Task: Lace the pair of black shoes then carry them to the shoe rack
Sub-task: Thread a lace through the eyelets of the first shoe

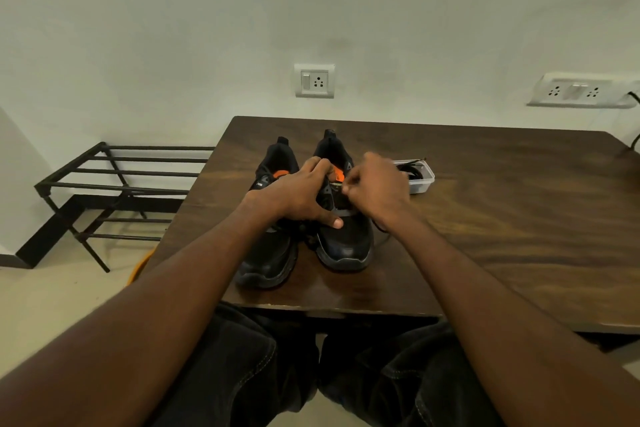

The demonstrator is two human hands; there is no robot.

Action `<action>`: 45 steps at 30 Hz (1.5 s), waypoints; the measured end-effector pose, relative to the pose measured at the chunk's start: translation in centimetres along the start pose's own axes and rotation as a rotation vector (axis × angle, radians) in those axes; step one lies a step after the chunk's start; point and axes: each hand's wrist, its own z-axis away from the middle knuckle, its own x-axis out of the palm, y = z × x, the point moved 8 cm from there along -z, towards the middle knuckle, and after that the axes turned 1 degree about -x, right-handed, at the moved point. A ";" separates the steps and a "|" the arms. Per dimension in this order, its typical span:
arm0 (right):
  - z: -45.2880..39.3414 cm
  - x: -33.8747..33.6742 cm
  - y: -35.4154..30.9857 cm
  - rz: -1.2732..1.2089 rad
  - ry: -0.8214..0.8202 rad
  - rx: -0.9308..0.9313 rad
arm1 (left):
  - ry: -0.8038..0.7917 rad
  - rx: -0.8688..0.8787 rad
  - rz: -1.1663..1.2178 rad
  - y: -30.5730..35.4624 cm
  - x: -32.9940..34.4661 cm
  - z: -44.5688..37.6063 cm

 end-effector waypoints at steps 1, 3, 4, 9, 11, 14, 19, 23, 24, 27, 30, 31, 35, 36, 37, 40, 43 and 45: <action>-0.1 -1.7 1.2 -0.082 0.118 0.103 | -0.003 -0.004 0.002 -0.1 0.0 -0.1; 0.4 -4.5 4.1 -0.258 0.298 0.322 | -0.014 -0.008 0.022 -0.2 0.0 -0.2; 0.8 -5.4 5.2 -0.283 0.335 0.373 | -0.020 -0.009 0.036 -0.3 0.0 -0.2; 1.0 -4.0 3.0 -0.082 0.101 0.035 | -0.032 -0.014 0.029 -0.3 0.0 -0.1; 0.9 -2.1 1.0 -0.091 -0.010 -0.076 | -0.023 -0.019 0.001 -0.1 0.0 -0.2; 0.8 1.2 -1.2 0.078 -0.179 -0.162 | -0.003 -0.017 -0.025 0.2 -0.1 -0.2; 0.2 -0.9 0.1 -0.047 0.000 0.036 | -0.020 -0.029 0.006 0.0 -0.2 0.1; 0.3 -3.5 3.0 -0.164 0.212 0.217 | -0.002 -0.022 0.014 0.2 -0.5 0.0; 0.1 -3.0 2.8 -0.141 0.171 0.163 | -0.004 -0.021 0.012 0.2 -0.5 0.0; -0.2 0.3 1.9 -0.084 -0.085 -0.001 | -0.027 -0.027 0.036 0.1 -0.4 0.1; -0.4 1.6 1.9 -0.035 -0.190 -0.048 | -0.024 -0.024 0.052 0.2 -0.2 0.1; -0.4 1.7 1.9 -0.081 -0.207 -0.052 | -0.025 -0.032 0.039 0.4 0.0 0.1; -0.2 1.3 1.7 -0.145 -0.192 -0.030 | -0.016 -0.072 -0.048 1.0 0.3 0.1; -0.3 1.3 1.7 -0.137 -0.180 -0.029 | -0.005 -0.077 -0.041 1.0 0.2 0.0; -0.4 1.4 1.7 -0.127 -0.177 -0.021 | 0.004 -0.078 -0.030 0.9 0.1 -0.1; -0.5 1.5 1.7 -0.053 -0.156 0.007 | 0.007 -0.080 -0.001 0.8 -0.1 -0.4; -0.5 1.7 1.4 0.016 -0.136 0.034 | 0.020 -0.069 0.006 1.1 -0.3 -0.4; -0.6 1.3 1.8 -0.025 -0.090 0.096 | 0.015 -0.071 0.011 1.1 -0.5 -0.3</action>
